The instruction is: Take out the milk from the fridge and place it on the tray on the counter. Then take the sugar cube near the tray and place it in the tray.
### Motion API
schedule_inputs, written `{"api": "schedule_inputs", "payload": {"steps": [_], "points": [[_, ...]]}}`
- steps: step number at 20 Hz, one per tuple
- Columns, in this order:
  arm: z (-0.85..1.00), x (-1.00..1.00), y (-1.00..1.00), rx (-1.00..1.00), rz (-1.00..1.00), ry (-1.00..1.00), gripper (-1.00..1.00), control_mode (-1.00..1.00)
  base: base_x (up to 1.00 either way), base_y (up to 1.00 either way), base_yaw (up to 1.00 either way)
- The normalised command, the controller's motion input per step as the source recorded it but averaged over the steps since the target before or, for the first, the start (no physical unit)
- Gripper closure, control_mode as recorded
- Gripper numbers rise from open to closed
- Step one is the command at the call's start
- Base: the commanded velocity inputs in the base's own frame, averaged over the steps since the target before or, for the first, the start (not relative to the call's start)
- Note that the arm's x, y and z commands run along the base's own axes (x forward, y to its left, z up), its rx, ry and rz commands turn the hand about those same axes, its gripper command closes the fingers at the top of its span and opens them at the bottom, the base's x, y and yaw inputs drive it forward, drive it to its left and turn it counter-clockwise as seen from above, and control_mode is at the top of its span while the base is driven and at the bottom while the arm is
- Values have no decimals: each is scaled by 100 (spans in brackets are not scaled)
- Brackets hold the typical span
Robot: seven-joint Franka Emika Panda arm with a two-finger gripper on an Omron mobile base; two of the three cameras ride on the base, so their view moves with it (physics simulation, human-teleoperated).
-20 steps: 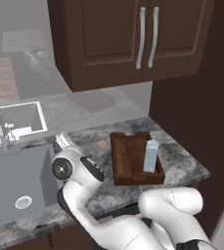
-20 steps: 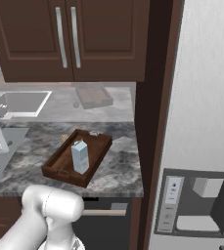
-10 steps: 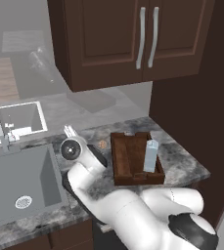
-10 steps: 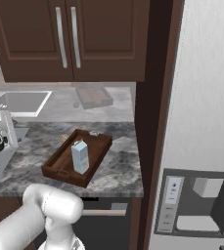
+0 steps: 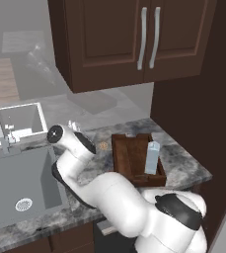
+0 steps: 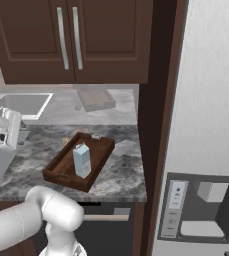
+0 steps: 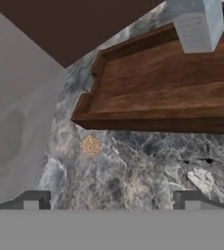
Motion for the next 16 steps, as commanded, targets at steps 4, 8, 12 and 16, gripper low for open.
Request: {"api": "schedule_inputs", "payload": {"steps": [4, 8, 12, 16], "points": [[0, 0, -7, 0, -27, 13, -100, -100, 0, 0, 0], [0, 0, -36, 0, -8, 6, -100, -100, 0, 0, 0], [-1, 0, -41, 0, -4, 2, -100, -100, 0, 0, 0], [-21, 12, -28, 0, -2, 6, -100, -100, 0, 0, 0]]}}
